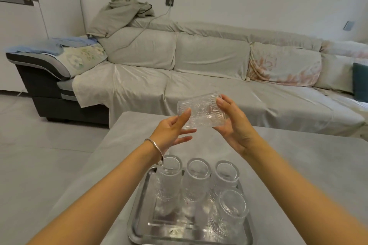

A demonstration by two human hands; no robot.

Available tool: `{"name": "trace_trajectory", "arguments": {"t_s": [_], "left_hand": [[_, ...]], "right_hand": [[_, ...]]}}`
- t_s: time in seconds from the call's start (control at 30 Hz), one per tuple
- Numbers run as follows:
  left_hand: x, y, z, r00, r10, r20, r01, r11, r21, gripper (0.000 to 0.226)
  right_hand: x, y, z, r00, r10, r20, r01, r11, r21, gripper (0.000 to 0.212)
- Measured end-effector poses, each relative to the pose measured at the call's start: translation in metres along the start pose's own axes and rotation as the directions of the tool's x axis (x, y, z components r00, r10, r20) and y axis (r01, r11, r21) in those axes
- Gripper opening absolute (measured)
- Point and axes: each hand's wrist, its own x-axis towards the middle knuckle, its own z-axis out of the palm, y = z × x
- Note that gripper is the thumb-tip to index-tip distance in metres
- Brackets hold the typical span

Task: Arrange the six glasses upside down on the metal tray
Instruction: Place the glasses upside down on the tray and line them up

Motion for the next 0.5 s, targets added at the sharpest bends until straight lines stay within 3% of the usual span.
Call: {"name": "trace_trajectory", "arguments": {"t_s": [0.13,0.4,0.5], "left_hand": [[-0.022,0.007,0.004,0.997,0.041,-0.065,-0.042,0.999,-0.015,0.067],[-0.057,0.013,0.002,0.987,0.107,-0.123,-0.108,0.994,-0.004,0.066],[-0.068,0.002,0.001,0.988,0.123,-0.092,-0.119,0.992,0.046,0.065]], "right_hand": [[-0.028,-0.001,0.003,0.998,-0.023,0.052,0.021,0.999,0.032,0.069],[-0.077,0.015,0.002,0.984,0.066,0.167,0.006,0.916,-0.401,0.06],[-0.09,0.022,-0.005,0.974,0.132,0.186,-0.032,0.887,-0.46,0.054]]}}
